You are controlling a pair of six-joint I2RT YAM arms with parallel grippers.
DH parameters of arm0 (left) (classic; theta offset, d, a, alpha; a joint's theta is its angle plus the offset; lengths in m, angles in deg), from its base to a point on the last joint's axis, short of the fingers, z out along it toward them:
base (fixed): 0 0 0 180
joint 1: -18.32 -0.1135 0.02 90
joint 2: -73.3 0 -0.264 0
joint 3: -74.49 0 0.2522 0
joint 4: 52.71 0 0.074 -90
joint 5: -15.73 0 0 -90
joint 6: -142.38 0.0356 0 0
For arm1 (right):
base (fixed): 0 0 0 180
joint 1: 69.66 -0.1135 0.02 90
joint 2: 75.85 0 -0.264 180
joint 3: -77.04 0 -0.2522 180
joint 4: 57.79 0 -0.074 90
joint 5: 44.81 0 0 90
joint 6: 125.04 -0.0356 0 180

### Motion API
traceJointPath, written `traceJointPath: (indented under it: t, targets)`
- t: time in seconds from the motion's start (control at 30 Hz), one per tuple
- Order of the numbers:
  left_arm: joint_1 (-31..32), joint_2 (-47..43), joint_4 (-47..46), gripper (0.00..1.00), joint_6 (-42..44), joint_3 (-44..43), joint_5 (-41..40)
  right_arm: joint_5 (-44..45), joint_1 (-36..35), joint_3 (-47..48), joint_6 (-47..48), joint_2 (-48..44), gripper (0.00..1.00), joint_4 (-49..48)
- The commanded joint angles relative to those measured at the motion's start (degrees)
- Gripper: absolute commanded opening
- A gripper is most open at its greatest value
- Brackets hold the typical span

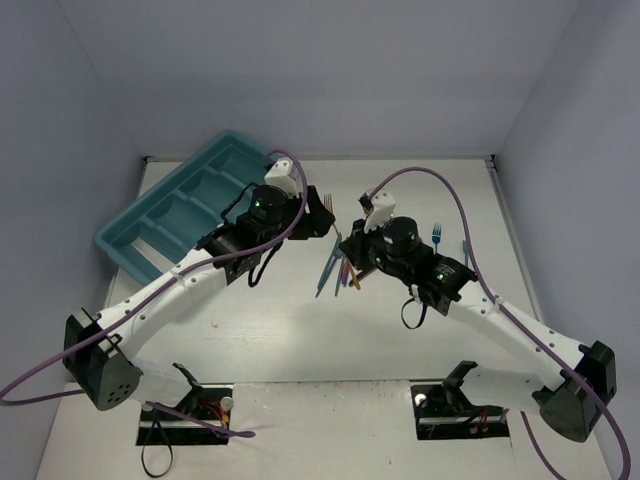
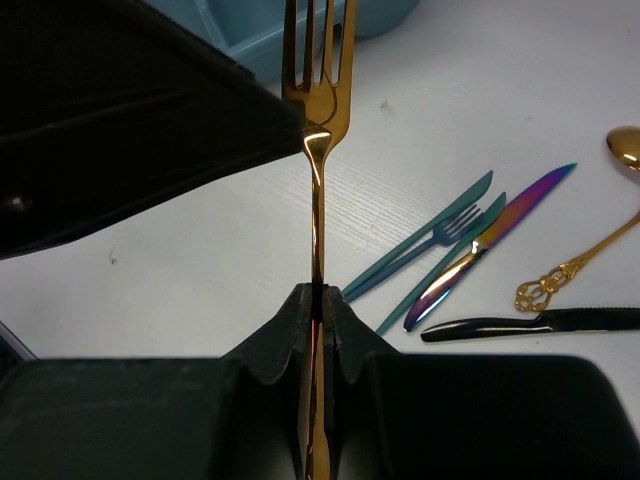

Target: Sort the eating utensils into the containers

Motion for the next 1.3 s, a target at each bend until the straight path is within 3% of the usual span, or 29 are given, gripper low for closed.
traceJointPath:
  t: [0.0, 0.27, 0.53, 0.63, 0.7, 0.77, 0.83, 0.97, 1.1, 1.27]
  targets:
    - [1.2, 0.3, -5.1, 0.55, 2.9, -5.1, -3.6, 0.1, -1.4, 2.6, -0.4, -0.9, 0.00, -5.0]
    - [1.3, 2.6, -4.3, 0.47, 6.3, -6.6, -5.0, 0.3, -2.3, 2.4, -0.7, -0.7, 0.00, -5.7]
    - [1.3, 3.3, -4.7, 0.09, 7.0, -5.6, -4.9, 0.3, -3.0, 2.4, -0.6, 0.0, 0.00, -6.3]
    - [1.3, 3.0, -5.5, 0.01, 7.4, -4.8, -5.0, 0.3, -3.1, 2.2, -0.6, 0.3, 0.01, -6.4]
    - [1.0, 2.6, -5.8, 0.00, 8.2, -4.2, -5.4, 0.4, -3.1, 2.1, -0.7, 0.4, 0.10, -6.4]
    - [0.5, 2.1, -6.0, 0.00, 9.2, -3.8, -5.6, 0.6, -3.1, 1.9, -0.9, 0.4, 0.28, -6.4]
    - [-1.2, 1.5, -5.9, 0.00, 9.7, -3.4, -5.1, 1.4, -3.1, 1.5, -0.9, 0.2, 0.40, -6.4]
    - [-8.6, -0.6, -5.3, 0.00, 10.2, -1.7, -2.2, 2.3, -3.1, 0.6, -1.0, -0.6, 0.56, -6.3]
    - [-17.5, -2.0, -2.3, 0.00, 13.6, -1.4, -1.4, 6.9, -2.7, -0.8, -1.0, -2.6, 0.60, -6.0]
    - [-33.0, -0.8, -1.1, 0.00, 17.7, -1.9, 3.0, 8.6, -1.1, -2.5, -1.0, -3.9, 0.61, -4.2]
